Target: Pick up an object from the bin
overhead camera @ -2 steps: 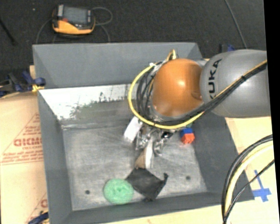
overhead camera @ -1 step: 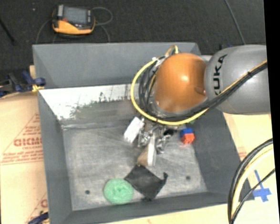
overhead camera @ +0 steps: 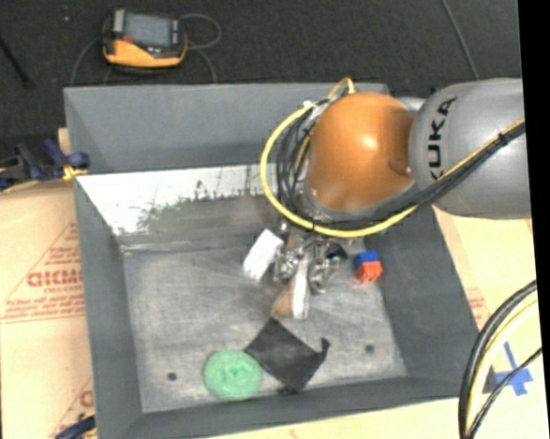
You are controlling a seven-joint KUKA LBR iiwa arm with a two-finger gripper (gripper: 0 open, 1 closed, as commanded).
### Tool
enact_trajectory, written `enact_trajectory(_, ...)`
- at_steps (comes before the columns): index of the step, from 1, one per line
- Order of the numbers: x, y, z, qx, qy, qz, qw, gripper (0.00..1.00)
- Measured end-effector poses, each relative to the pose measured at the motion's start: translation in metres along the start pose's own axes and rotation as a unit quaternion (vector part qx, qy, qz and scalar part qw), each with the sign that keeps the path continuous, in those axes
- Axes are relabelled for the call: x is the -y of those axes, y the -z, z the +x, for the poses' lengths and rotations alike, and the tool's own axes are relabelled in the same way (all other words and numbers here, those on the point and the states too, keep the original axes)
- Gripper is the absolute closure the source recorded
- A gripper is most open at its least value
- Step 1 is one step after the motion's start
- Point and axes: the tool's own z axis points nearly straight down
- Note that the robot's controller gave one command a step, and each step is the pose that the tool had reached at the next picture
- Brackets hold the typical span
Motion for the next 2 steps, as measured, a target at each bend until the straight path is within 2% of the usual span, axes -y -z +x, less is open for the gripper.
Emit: enact_trajectory(2, 0.000, 0.024, 0.000, 0.0003, -0.001, 0.001, 1.0000, 1.00)
